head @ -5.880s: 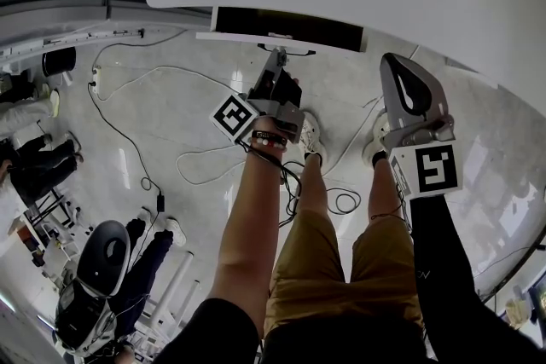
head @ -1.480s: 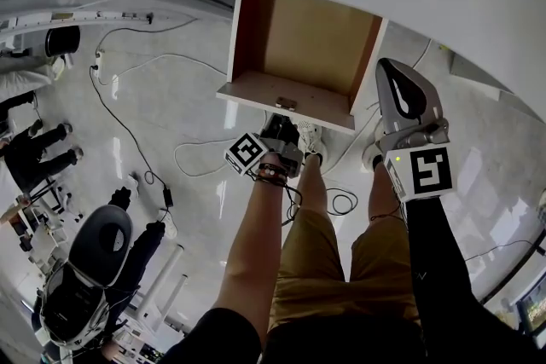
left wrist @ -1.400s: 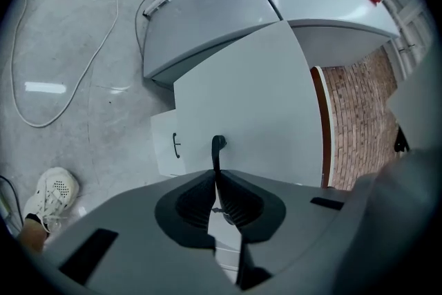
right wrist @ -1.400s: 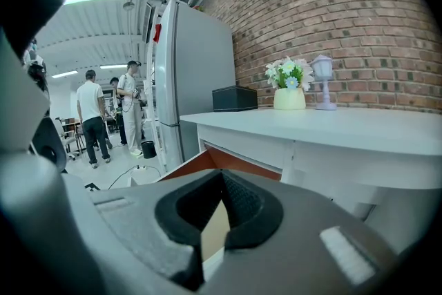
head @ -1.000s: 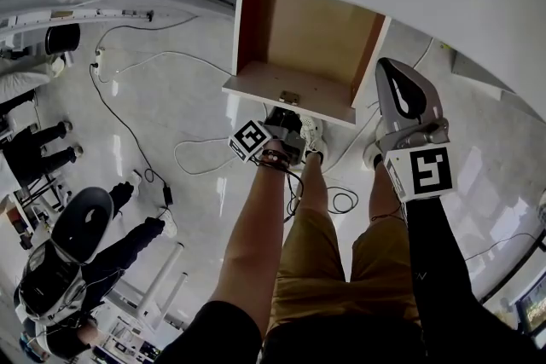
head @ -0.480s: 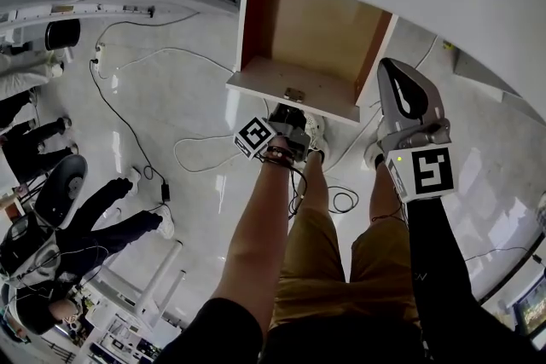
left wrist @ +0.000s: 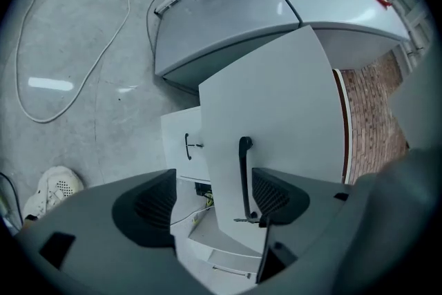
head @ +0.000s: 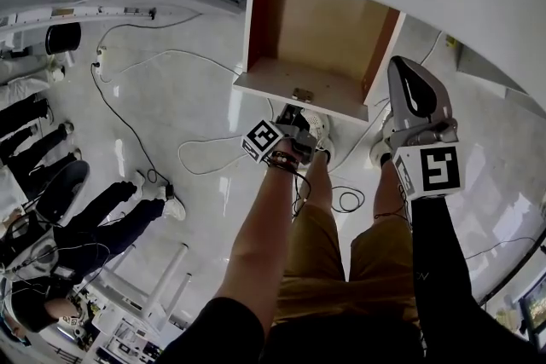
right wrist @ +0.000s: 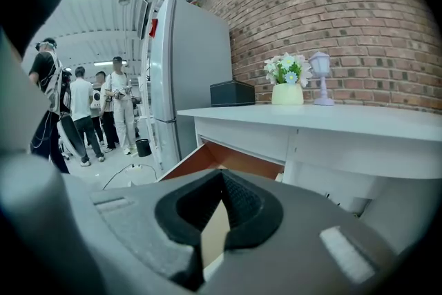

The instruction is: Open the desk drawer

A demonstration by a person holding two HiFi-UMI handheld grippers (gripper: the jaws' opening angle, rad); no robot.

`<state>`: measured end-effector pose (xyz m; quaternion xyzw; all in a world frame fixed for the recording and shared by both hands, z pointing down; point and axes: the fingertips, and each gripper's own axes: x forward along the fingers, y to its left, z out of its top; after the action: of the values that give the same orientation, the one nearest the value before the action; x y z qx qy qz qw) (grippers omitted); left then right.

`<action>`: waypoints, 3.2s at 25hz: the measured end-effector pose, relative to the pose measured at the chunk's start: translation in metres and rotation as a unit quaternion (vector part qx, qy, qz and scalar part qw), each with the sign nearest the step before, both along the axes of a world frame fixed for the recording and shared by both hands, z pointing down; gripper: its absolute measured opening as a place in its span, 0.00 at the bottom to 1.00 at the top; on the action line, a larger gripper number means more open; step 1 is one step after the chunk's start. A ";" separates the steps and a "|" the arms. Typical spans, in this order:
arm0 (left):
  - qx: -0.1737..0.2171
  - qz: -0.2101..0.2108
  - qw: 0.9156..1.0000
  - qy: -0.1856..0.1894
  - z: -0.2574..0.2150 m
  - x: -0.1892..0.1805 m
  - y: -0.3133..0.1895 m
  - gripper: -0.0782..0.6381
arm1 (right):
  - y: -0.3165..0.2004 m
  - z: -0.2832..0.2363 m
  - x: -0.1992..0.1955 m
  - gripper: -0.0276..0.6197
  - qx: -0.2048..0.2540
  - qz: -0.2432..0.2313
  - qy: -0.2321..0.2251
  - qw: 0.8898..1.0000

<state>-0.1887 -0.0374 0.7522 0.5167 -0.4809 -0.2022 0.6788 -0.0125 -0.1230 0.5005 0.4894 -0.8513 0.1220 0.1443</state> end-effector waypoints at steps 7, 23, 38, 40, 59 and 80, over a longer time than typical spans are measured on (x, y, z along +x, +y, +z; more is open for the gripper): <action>-0.011 0.048 0.999 -0.004 0.002 -0.003 0.005 0.66 | -0.003 -0.005 -0.009 0.04 0.006 0.030 0.000 1.000; -0.024 0.103 0.990 -0.096 -0.001 -0.031 0.045 0.73 | 0.017 -0.021 -0.018 0.04 0.018 0.015 -0.017 1.000; 0.046 0.047 0.982 -0.177 -0.151 -0.024 0.065 0.73 | 0.064 -0.132 0.027 0.04 0.048 -0.025 -0.047 0.997; 0.060 0.051 0.977 -0.197 -0.179 -0.023 0.063 0.73 | 0.067 -0.154 0.035 0.04 0.052 -0.024 -0.054 0.997; 0.177 0.145 0.856 -0.463 -0.436 0.002 0.074 0.73 | 0.077 -0.322 0.038 0.04 0.111 -0.055 -0.042 0.991; 0.331 0.160 0.737 -0.567 -0.604 0.076 0.083 0.73 | 0.117 -0.379 0.090 0.04 0.167 -0.051 -0.029 0.984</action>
<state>-0.1123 0.0452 0.1479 0.7971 -0.5898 0.0940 0.0890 0.0771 -0.0064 0.1211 0.4588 -0.8874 -0.0151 0.0417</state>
